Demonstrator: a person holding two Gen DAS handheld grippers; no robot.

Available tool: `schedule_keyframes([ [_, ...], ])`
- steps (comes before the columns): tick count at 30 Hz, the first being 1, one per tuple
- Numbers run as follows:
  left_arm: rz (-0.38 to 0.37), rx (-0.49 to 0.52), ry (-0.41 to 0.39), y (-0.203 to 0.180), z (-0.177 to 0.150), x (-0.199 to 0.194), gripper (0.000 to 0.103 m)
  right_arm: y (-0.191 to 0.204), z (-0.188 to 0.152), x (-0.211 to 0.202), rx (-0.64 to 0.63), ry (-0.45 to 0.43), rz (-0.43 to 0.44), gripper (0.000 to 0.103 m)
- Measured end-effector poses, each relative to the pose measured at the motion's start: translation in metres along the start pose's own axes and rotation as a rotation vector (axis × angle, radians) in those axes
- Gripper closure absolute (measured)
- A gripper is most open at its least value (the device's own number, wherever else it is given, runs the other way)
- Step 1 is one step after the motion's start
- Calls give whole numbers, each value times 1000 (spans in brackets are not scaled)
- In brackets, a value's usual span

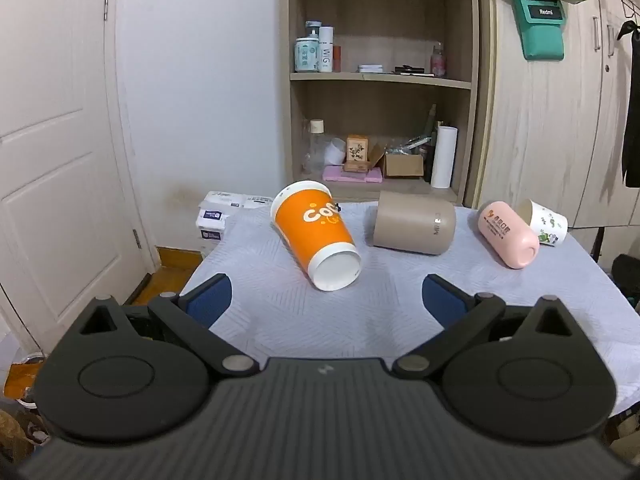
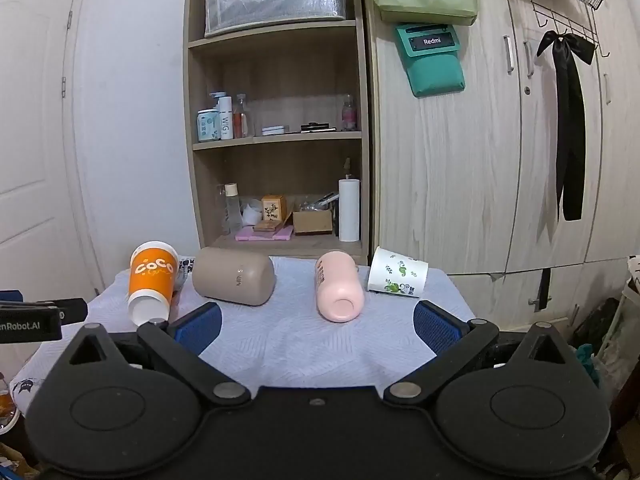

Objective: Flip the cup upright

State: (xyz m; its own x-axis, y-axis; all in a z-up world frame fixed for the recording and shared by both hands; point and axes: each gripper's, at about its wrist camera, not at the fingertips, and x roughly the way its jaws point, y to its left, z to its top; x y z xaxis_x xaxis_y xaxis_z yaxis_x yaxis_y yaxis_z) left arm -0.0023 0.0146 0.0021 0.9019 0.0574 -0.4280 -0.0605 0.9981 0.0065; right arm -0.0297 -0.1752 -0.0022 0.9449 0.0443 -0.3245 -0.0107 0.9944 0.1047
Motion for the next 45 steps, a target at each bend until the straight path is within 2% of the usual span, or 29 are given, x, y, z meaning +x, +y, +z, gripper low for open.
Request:
schedule_keyframes([
  [10, -4, -31, 6, 2, -3, 3, 0, 3, -3, -3, -12, -23, -38, 0],
  [27, -19, -15, -30, -1, -6, -3, 0, 11, -7, -5, -63, -46, -57, 0],
  [37, -99, -47, -66, 0, -11, -3, 0, 14, -8, -9, -66, -54, -45, 0],
  [45, -112, -34, -102, -5, -10, -6, 0, 13, -9, -12, -78, -85, -70, 0],
])
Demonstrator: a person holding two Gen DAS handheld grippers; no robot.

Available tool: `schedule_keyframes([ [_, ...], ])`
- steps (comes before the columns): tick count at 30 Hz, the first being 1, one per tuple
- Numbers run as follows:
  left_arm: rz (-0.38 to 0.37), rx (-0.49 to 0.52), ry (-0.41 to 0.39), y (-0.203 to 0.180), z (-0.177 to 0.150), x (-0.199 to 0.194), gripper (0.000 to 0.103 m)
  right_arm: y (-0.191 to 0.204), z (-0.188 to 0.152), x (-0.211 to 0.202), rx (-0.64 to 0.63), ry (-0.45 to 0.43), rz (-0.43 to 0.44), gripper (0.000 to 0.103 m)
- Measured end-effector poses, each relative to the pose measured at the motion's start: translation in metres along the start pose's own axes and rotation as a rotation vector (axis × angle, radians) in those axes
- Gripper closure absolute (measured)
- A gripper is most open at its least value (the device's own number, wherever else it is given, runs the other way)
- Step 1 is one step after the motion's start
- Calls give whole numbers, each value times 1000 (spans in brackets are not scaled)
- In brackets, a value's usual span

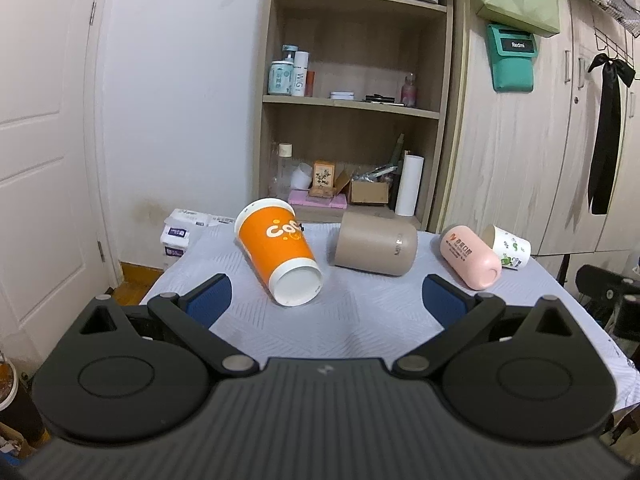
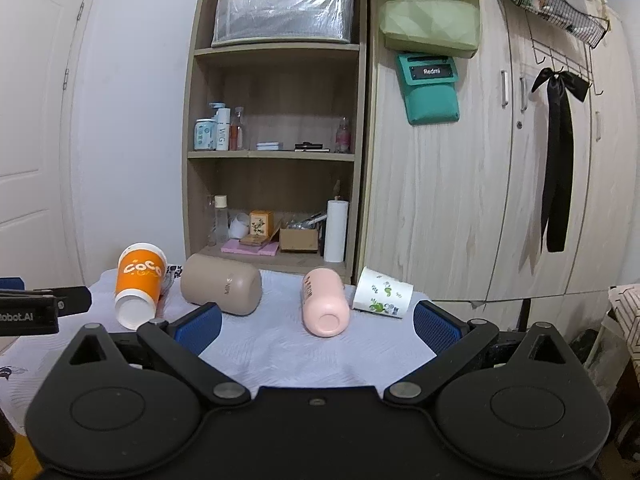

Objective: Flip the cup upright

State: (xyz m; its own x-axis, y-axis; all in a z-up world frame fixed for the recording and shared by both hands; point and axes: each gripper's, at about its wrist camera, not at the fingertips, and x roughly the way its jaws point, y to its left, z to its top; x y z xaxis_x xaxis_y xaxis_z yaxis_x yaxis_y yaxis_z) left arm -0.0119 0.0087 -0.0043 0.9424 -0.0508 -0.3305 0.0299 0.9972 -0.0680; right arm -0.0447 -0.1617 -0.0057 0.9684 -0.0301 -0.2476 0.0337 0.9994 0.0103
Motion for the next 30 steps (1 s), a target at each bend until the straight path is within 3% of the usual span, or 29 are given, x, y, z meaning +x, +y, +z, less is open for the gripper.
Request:
schedule_keyframes([
  [18, 2, 9, -1, -5, -2, -1, 0, -1, 0, 0, 1, -14, -4, 0],
  [30, 36, 11, 59, -4, -3, 6, 0, 0, -3, 2, -11, -2, 3, 0],
])
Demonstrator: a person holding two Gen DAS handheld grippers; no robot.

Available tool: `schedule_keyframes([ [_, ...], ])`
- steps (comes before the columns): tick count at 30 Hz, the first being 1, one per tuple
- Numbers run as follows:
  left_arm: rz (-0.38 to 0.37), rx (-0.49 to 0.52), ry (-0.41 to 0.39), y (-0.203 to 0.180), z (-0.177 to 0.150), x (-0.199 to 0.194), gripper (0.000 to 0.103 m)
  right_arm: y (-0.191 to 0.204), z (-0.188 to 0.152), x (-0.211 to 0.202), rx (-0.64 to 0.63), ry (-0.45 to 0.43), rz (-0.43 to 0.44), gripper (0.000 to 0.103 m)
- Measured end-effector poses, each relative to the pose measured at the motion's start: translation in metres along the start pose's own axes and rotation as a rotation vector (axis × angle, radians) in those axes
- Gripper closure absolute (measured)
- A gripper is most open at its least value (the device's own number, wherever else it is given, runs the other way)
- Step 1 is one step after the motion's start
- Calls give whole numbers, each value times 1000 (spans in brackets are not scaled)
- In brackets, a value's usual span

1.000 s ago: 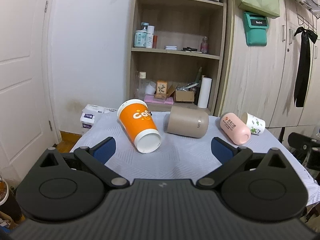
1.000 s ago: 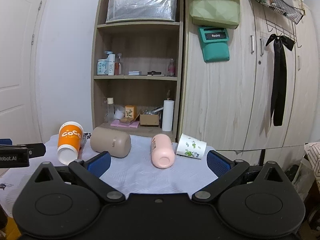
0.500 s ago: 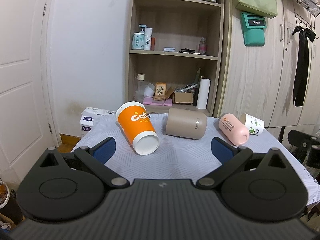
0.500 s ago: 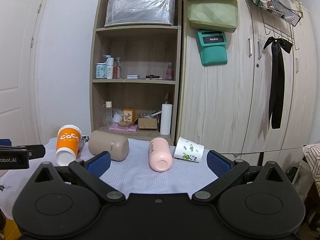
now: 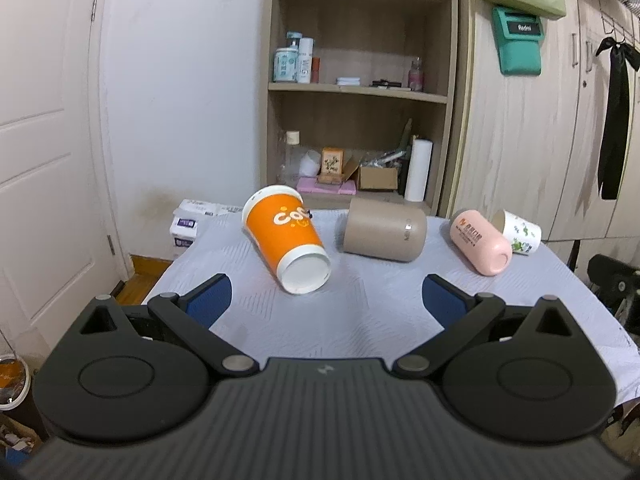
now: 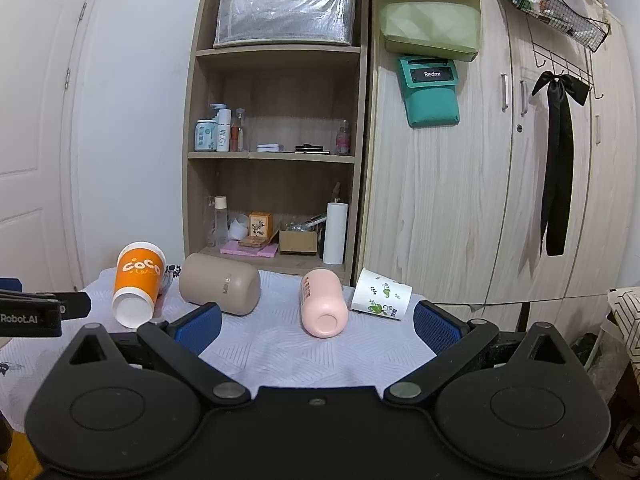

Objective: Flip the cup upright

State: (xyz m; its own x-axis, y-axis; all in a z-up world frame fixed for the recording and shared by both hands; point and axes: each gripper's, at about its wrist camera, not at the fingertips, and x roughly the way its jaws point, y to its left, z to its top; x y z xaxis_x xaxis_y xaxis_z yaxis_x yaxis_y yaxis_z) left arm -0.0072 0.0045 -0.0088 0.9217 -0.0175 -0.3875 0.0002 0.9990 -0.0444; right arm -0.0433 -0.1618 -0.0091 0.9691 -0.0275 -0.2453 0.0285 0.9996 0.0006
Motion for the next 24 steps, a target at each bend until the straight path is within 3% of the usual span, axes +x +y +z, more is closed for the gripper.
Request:
schedule_keyframes([
  [3, 0, 6, 32, -1, 3, 3, 0, 1, 1, 4, -27, 17, 11, 0],
  [9, -25, 46, 118, -18, 11, 26, 0, -12, 2, 23, -42, 112, 119, 0],
  [12, -66, 70, 199, -32, 21, 45, 0, -25, 6, 36, -33, 170, 186, 0],
  [17, -95, 223, 255, -60, 36, 70, 0, -46, 11, 57, -67, 264, 260, 0],
  [24, -197, 173, 312, -83, 56, 111, 0, -71, 9, 102, 31, 348, 309, 0],
])
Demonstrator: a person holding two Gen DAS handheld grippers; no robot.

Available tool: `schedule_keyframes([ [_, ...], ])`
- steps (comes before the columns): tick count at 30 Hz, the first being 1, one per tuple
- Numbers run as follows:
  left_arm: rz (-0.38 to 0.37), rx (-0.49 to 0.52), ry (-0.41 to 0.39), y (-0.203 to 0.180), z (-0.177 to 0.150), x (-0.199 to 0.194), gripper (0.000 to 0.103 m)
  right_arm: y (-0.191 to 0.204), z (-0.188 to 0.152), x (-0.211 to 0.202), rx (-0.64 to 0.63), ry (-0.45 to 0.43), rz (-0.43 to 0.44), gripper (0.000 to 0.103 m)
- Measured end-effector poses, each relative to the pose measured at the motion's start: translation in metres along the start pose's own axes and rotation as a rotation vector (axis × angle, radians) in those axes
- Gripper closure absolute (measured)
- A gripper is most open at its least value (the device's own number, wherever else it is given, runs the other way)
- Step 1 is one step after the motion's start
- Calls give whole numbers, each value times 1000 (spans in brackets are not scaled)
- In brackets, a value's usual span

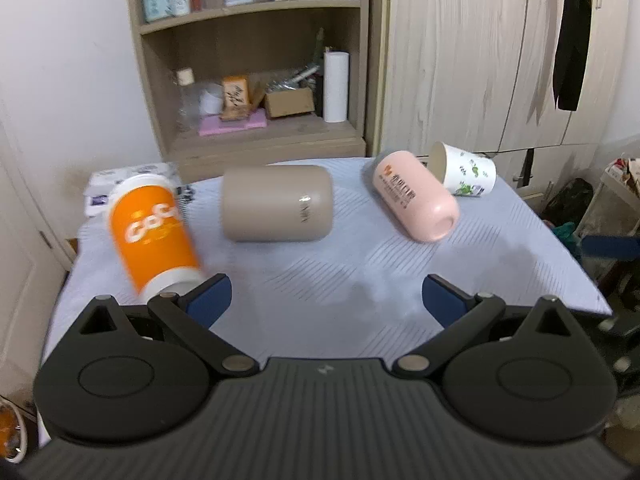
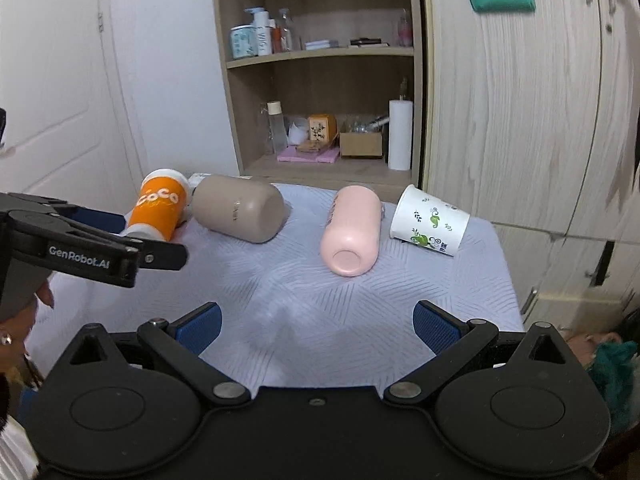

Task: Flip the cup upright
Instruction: 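Move the right tool to the lying pink bottle while the left tool approaches it too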

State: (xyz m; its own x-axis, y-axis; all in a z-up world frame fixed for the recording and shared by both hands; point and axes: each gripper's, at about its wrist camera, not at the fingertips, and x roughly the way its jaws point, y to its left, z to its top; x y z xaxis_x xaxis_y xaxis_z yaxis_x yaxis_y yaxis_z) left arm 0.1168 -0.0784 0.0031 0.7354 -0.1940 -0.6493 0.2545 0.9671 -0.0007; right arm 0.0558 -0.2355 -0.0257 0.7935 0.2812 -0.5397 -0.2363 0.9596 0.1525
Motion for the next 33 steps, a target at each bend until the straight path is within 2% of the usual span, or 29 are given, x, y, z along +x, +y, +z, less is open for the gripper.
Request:
schedule_keyframes([
  [4, -70, -29, 88, -3, 21, 29, 0, -8, 8, 29, 14, 56, 14, 2],
  [7, -73, -46, 111, -2, 34, 43, 1, -9, 16, 46, 3, 89, 20, 2],
  [9, -109, -69, 130, 0, 41, 51, 2, -11, 24, 55, 16, 105, 46, 2],
  [12, -187, -159, 158, 7, 48, 64, 3, -11, 33, 70, 18, 104, 60, 4],
  [14, -251, -245, 167, 14, 50, 71, 3, -12, 38, 81, 16, 94, 68, 14],
  [17, -305, -332, 194, 21, 50, 83, 4, -13, 45, 93, -1, 74, 59, 14],
  [22, -346, -403, 177, 23, 53, 97, 4, -18, 51, 114, -24, 56, -11, 14],
  [28, -376, -430, 188, 23, 54, 109, 4, -26, 50, 136, 27, 65, -6, 14],
  [31, -352, -427, 182, 23, 53, 111, 4, -30, 49, 143, 59, 75, 7, 32],
  [33, -339, -427, 185, 24, 52, 113, 7, -32, 48, 144, 80, 79, 20, 35],
])
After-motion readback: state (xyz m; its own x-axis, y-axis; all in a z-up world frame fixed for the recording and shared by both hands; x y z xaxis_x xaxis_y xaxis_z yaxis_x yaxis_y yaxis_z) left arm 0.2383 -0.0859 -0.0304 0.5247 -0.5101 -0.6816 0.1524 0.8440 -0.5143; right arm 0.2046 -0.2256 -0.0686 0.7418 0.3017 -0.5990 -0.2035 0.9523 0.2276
